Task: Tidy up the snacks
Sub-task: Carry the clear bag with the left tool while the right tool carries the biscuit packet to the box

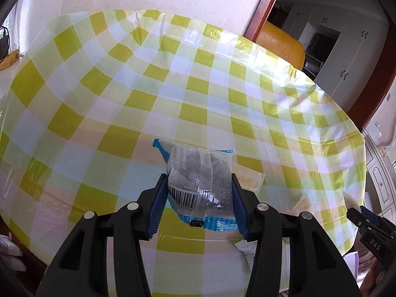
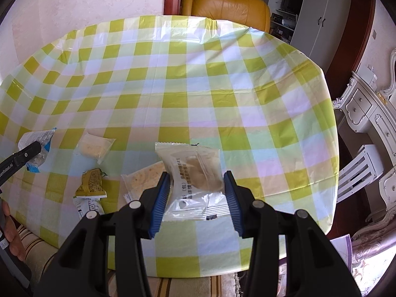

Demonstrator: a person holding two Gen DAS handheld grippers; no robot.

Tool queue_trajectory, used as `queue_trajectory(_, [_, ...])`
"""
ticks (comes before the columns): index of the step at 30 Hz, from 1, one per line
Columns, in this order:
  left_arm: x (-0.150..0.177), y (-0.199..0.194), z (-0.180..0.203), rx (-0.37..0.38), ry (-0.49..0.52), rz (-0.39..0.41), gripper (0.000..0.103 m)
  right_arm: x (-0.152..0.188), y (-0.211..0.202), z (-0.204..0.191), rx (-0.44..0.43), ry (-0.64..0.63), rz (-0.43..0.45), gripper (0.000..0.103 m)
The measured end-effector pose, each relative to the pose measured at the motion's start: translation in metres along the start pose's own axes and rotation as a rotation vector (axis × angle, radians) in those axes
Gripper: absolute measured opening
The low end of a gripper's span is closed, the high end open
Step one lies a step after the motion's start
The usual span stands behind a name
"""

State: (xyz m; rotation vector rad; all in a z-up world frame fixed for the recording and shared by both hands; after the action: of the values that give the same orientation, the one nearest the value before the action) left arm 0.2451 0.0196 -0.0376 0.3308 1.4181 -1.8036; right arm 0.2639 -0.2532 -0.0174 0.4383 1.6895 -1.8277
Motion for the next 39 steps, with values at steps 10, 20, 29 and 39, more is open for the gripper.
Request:
queue_trajectory(10, [0.02,-0.012,0.063,0.128,0.091,-0.039,0.047,0.03,-0.013,0.042,0.035,0.068,-0.021,0.045])
queue_trajectory(20, [0.078,-0.013,0.149,0.273,0.245,-0.162,0.048,0.072,-0.021,0.115,0.105,0.178,-0.061,0.045])
queue_trajectory(29, [0.14,-0.019,0.225,0.385,0.392,-0.291,0.048,0.128,-0.017,0.172,0.152,0.274,-0.121,0.045])
queue_trajectory(39, [0.223,-0.027,0.309,0.526,0.569,-0.489,0.048,0.186,-0.011,0.214,0.174,0.366,-0.182,0.045])
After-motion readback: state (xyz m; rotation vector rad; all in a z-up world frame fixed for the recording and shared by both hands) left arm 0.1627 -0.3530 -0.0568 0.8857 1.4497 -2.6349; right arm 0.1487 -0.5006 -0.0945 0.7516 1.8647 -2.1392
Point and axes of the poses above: each gripper's, at about its wrist camera, not at the fingertips, and y roughly the way its jaws point, z to its right, x to its underside, the point moved 10 cm from there along y, roughly the way its jaws point, and after that the axes turned 3 degrees about -y, right-handed, at the moved point
